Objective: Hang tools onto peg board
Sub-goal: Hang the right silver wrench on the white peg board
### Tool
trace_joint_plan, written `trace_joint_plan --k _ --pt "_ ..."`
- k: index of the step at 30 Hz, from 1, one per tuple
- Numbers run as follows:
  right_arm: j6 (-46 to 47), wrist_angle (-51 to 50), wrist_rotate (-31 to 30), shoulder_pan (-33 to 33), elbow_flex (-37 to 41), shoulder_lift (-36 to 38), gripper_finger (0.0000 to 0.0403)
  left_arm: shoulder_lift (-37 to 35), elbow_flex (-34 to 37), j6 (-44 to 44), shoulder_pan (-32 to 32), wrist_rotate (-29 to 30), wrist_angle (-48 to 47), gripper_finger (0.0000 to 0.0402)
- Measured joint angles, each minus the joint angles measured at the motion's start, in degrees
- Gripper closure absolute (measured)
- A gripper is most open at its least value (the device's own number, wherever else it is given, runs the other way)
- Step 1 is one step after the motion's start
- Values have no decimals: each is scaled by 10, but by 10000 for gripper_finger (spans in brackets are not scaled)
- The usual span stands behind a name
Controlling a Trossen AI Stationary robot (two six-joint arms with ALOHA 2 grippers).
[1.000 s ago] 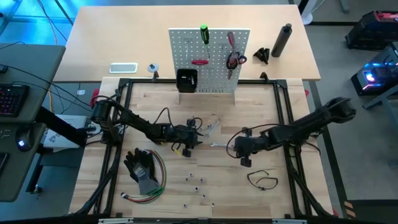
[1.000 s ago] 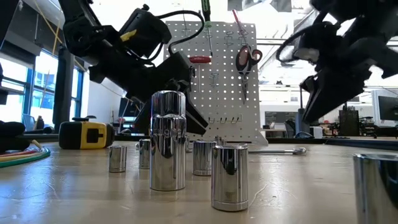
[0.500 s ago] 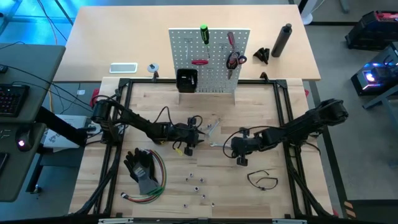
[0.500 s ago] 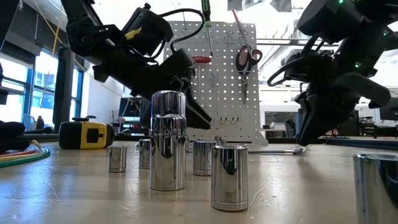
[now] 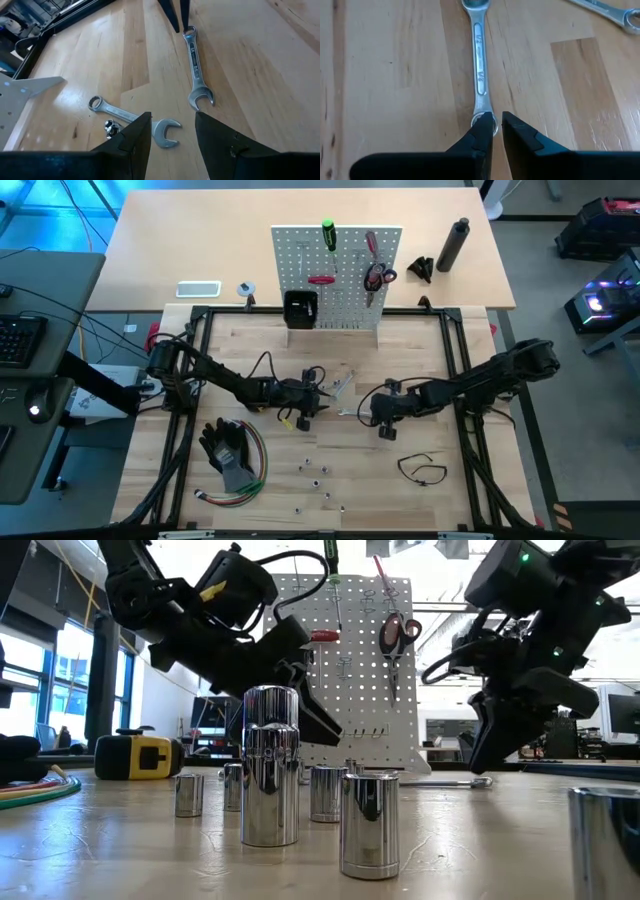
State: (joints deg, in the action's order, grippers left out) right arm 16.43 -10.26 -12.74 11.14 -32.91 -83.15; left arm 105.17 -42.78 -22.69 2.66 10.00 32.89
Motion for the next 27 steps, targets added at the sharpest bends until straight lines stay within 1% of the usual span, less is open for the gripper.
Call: trace_joint_plan --k 9,18,27 --pt "5 -7 8 0 0 -1 369 0 0 0 0 0 0 254" --pt "17 8 13 -3 -3 -53 369 0 0 0 1 0 0 254" --pt "17 30 18 -3 -2 -60 369 0 0 0 0 -18 3 254"
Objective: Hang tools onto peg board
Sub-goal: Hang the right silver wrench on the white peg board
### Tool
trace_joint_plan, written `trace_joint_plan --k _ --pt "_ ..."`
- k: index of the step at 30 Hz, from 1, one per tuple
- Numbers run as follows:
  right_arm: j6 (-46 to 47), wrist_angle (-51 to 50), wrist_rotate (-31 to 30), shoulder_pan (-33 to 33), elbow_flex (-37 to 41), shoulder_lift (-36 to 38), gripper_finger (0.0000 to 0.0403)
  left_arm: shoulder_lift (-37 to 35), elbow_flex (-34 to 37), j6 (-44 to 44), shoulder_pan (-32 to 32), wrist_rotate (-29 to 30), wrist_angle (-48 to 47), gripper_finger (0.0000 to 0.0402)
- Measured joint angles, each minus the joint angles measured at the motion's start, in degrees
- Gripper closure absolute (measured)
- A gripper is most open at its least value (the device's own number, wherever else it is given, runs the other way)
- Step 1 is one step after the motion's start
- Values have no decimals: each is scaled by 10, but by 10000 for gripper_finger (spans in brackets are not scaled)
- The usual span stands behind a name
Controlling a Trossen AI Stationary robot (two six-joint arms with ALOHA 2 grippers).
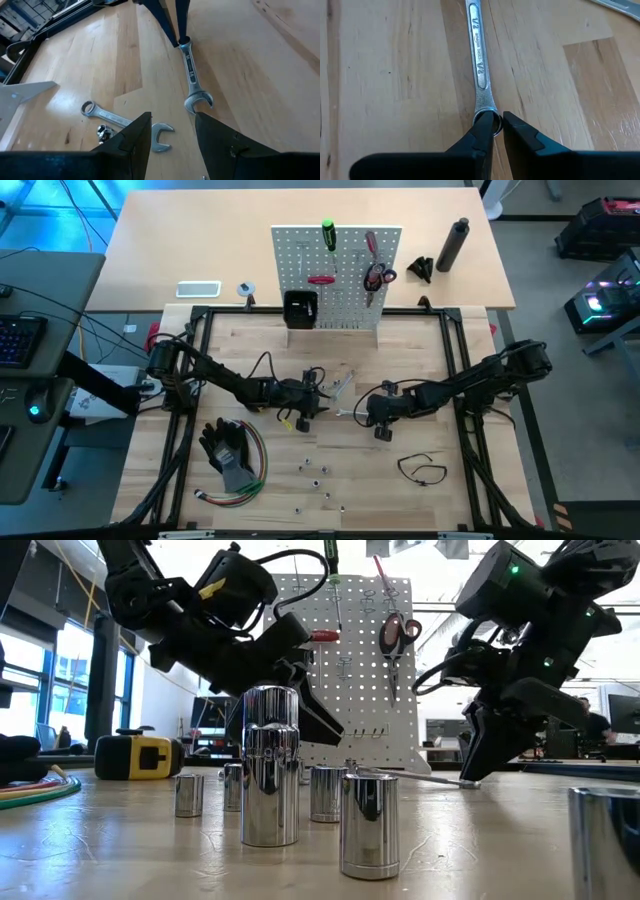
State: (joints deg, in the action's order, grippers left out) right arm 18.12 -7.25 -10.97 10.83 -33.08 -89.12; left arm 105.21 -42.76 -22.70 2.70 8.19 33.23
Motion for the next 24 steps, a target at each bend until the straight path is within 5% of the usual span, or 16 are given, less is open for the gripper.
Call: trace_joint_plan --k 10,16,24 --pt "3 10 5 0 2 -1 369 7 -6 124 4 -5 20 254" --pt "3 19 10 0 2 -2 369 27 -89 156 -16 -77 -164 254" --pt "7 21 11 0 2 -2 369 87 -205 136 -5 -95 -250 254"
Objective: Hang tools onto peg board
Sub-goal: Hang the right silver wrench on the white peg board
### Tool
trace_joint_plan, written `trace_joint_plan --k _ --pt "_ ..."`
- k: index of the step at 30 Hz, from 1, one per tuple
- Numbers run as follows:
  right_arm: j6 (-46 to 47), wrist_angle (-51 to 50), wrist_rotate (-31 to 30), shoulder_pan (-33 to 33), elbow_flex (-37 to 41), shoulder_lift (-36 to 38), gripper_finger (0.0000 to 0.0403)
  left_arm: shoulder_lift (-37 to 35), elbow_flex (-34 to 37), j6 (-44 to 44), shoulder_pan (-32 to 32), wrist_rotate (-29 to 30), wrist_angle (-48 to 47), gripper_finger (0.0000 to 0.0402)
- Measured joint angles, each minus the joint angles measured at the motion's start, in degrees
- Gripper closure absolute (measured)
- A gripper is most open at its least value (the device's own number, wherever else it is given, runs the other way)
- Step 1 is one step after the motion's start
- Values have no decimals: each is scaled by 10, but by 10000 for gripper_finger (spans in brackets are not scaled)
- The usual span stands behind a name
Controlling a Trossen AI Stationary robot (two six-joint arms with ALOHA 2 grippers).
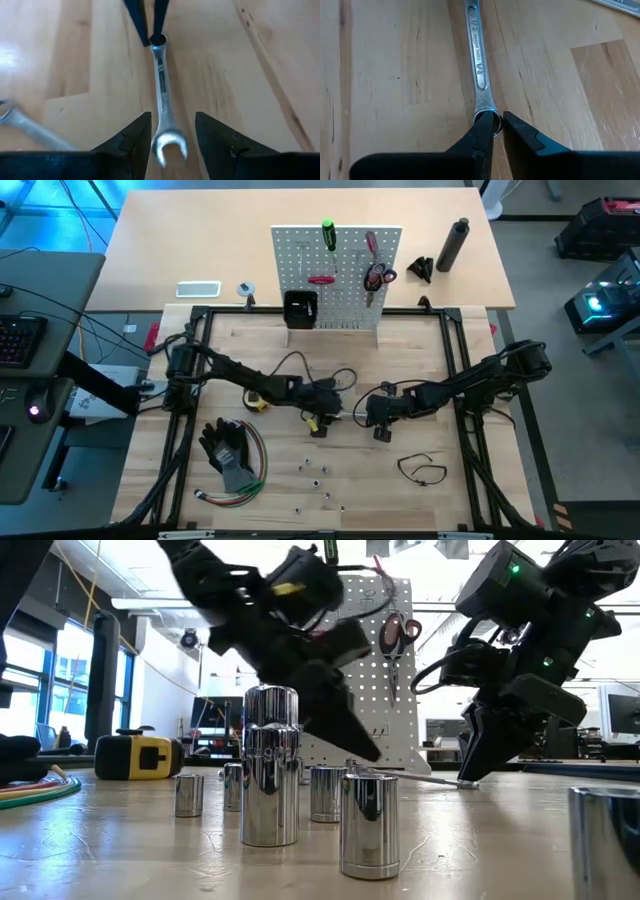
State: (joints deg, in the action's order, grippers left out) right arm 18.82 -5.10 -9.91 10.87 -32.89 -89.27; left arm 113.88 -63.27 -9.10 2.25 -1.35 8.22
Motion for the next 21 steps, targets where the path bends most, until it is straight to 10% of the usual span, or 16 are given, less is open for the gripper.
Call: trace_joint_plan --k 10,21 --pt "2 1 3 0 0 0 369 99 -151 1 -4 1 -185 264" --pt "-4 6 13 1 -1 0 369 109 -172 -41 -6 9 -226 367"
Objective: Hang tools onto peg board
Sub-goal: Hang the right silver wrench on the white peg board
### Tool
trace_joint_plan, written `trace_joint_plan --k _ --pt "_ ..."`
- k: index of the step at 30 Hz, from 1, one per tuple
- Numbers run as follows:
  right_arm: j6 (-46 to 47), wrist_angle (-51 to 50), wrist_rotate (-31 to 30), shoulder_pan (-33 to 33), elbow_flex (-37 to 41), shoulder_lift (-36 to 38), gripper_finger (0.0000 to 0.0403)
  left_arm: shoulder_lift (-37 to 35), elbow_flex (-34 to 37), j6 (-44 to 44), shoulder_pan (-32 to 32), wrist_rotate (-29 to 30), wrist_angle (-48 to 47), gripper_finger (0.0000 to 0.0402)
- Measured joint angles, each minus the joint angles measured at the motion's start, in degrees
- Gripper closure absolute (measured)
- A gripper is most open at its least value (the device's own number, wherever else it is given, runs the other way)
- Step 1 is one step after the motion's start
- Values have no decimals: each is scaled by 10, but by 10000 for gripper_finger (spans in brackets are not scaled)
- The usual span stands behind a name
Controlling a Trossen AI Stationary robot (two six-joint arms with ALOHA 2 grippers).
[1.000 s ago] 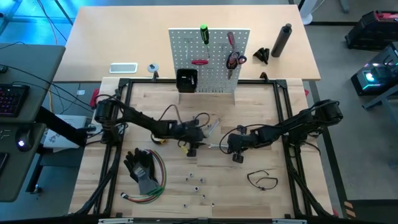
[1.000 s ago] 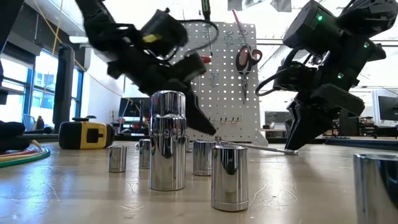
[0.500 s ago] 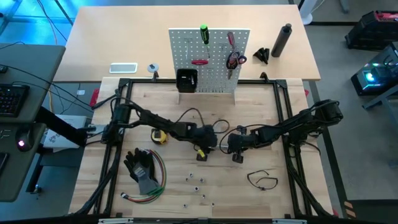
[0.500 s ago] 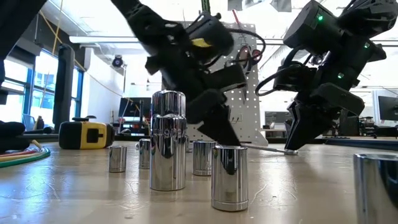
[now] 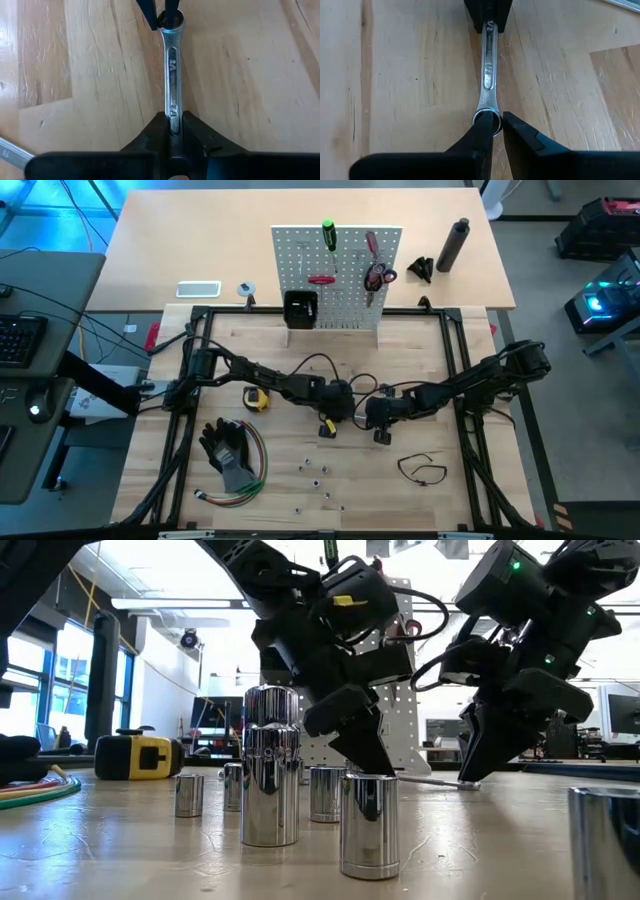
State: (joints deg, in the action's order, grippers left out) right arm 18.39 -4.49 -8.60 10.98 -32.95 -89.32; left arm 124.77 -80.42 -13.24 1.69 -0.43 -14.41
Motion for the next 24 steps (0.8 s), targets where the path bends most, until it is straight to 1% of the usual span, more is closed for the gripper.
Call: trace_joint_plan --k 6,9,13,18,24 --pt "-4 -1 5 0 0 6 369 -3 1 -4 4 15 -2 367" --pt "-4 -8 6 -1 2 26 369 -11 2 -4 4 22 -5 367" --pt "-5 -47 -2 -1 6 76 369 -41 6 0 2 36 -48 367" --pt "-5 -99 -50 0 3 162 369 -82 5 4 2 96 -96 367" --pt "-22 -119 -91 0 2 264 369 -125 25 30 3 135 -122 367"
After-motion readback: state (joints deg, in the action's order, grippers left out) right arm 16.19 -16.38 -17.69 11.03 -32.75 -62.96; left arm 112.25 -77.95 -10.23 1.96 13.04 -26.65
